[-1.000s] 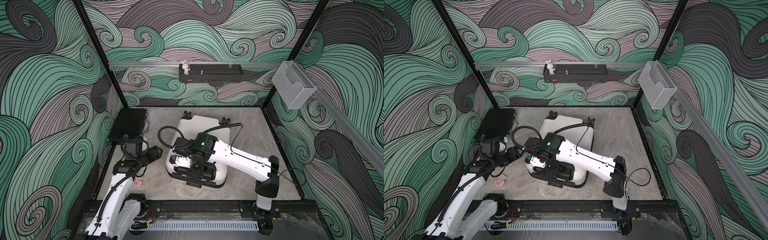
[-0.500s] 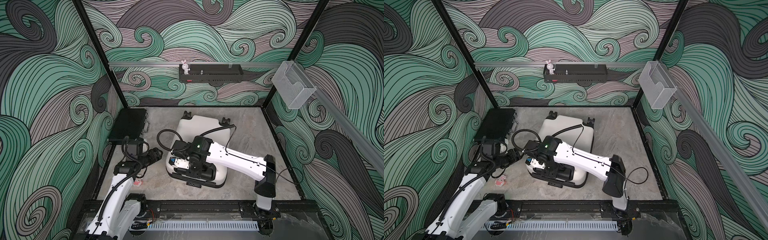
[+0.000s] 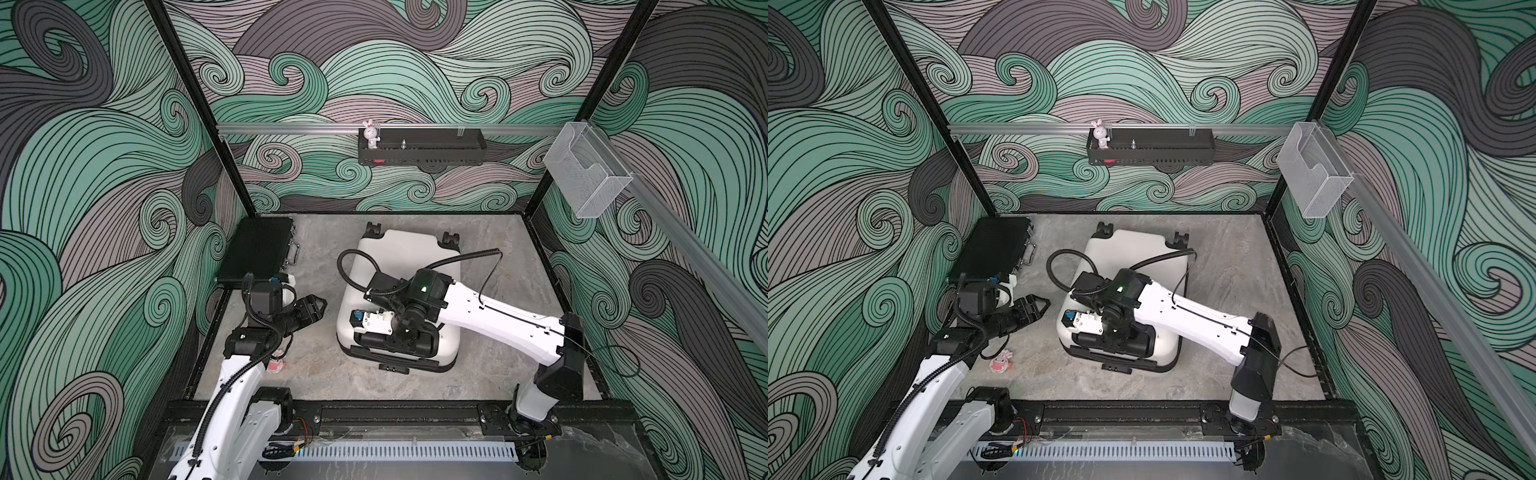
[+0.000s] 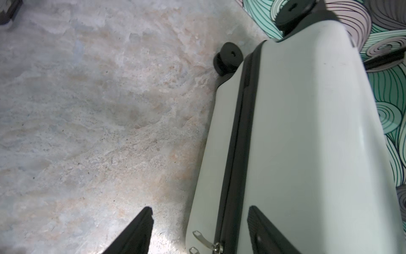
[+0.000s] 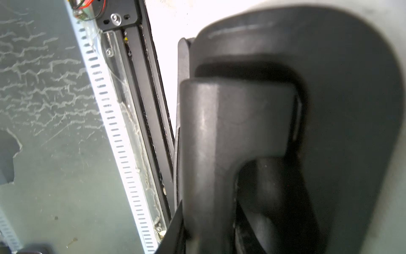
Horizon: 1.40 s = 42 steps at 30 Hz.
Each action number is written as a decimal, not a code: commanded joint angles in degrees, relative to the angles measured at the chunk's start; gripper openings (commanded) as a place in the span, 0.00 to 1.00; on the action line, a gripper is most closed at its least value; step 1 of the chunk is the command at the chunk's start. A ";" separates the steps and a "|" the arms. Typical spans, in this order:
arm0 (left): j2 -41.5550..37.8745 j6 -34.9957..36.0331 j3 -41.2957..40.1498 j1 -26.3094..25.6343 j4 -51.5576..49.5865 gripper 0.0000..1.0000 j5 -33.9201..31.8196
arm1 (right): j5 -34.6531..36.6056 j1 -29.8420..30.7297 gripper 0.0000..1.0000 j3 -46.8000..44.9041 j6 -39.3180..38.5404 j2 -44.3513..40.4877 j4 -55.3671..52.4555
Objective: Open the suitcase zippers
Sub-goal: Pick up the suitcase from the center of the board, then unzip the zipper on the suitcase.
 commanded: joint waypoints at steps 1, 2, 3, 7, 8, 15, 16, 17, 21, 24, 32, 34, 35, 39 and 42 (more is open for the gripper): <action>-4.41 0.90 -0.21 -0.39 7.95 0.67 5.36 | -1.64 -6.95 0.00 -0.61 -11.88 -9.16 5.28; -6.07 -0.62 -1.97 -0.56 11.68 0.66 6.74 | -3.87 -8.75 0.00 -1.89 -14.79 -11.23 6.20; -7.46 -2.04 -3.81 -0.81 15.42 0.65 7.56 | -5.68 -9.79 0.00 -3.19 -17.53 -12.93 6.90; -14.82 -3.88 -11.74 -3.49 29.20 0.58 7.68 | -11.40 -12.42 0.00 -8.03 -27.89 -19.13 8.72; -16.40 -3.13 -13.22 -4.33 31.24 0.57 7.36 | -12.71 -13.69 0.00 -7.95 -28.39 -19.77 8.70; -18.80 0.66 -21.21 -12.76 44.87 0.51 4.70 | -15.77 -18.86 0.00 -6.32 -32.41 -20.11 5.11; -17.88 2.45 -21.85 -14.80 46.08 0.50 3.83 | -15.88 -19.27 0.00 -6.08 -32.97 -19.95 4.65; -16.89 4.31 -22.41 -16.86 47.48 0.50 3.26 | -15.87 -19.61 0.00 -5.88 -33.47 -19.74 4.16; -13.42 11.50 -23.52 -22.52 51.05 0.50 2.79 | -14.94 -20.41 0.00 -4.19 -35.29 -17.89 0.88; -11.90 16.13 -25.52 -25.54 55.59 0.43 4.25 | -13.80 -20.73 0.00 -3.03 -36.40 -16.63 -1.32; -14.53 30.51 -28.64 -31.19 53.24 0.31 6.85 | -10.77 -20.87 0.00 -2.36 -37.12 -15.41 -2.56; -15.28 32.10 -29.60 -31.91 52.66 0.29 6.80 | -10.18 -20.86 0.00 -2.36 -37.24 -15.40 -2.59; -15.35 33.54 -30.26 -32.32 53.12 0.26 6.85 | -9.99 -20.81 0.00 -2.36 -37.31 -15.33 -2.48; -14.17 36.55 -31.03 -33.68 51.75 0.25 4.40 | -9.89 -20.82 0.00 -2.10 -37.28 -15.32 -2.50; -12.24 39.70 -30.14 -34.23 48.85 0.18 4.89 | -10.09 -20.82 0.00 -2.38 -37.42 -15.49 -2.54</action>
